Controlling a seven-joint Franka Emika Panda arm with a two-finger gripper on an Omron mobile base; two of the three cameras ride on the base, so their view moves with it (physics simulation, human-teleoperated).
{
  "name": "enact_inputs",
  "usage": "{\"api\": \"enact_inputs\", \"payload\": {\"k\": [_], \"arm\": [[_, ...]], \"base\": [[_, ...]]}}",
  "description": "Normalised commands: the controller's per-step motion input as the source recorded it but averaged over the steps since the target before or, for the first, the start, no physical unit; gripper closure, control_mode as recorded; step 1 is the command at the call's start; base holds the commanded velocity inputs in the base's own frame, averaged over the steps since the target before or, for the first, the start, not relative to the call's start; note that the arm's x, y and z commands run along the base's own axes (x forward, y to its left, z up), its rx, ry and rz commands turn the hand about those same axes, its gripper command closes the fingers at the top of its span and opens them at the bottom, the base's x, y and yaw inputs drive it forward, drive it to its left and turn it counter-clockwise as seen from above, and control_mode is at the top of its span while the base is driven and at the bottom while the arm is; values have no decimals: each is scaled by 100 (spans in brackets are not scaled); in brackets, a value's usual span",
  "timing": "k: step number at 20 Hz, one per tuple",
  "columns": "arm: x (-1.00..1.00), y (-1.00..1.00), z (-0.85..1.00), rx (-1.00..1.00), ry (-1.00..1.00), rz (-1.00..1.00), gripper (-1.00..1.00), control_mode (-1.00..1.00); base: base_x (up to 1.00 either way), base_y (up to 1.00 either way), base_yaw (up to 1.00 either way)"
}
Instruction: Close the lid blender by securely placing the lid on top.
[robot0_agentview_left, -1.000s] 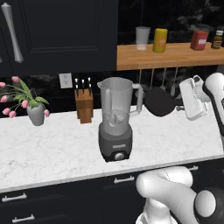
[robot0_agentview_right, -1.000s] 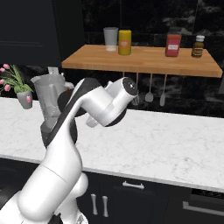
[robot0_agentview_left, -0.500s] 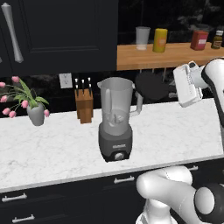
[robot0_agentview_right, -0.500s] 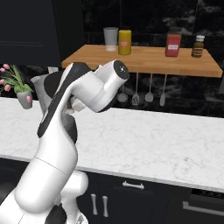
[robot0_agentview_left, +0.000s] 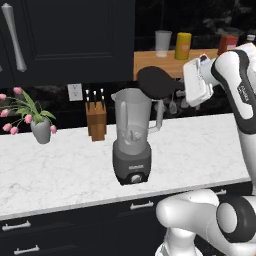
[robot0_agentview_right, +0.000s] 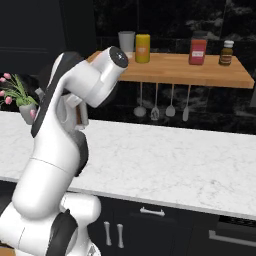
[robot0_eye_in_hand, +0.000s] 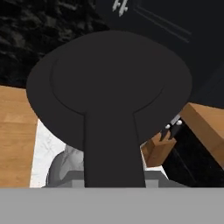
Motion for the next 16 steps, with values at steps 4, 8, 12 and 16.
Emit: {"api": "enact_inputs", "payload": {"k": [4, 8, 12, 16], "arm": [[21, 27, 1, -1, 7, 0, 100, -100], [13, 36, 0, -5, 5, 0, 100, -100], [14, 33, 0, -5, 10, 0, 100, -100], [18, 16, 0, -5, 8, 0, 100, -100]], "base": [[0, 0, 0], [0, 0, 0], [0, 0, 0], [0, 0, 0]]}}
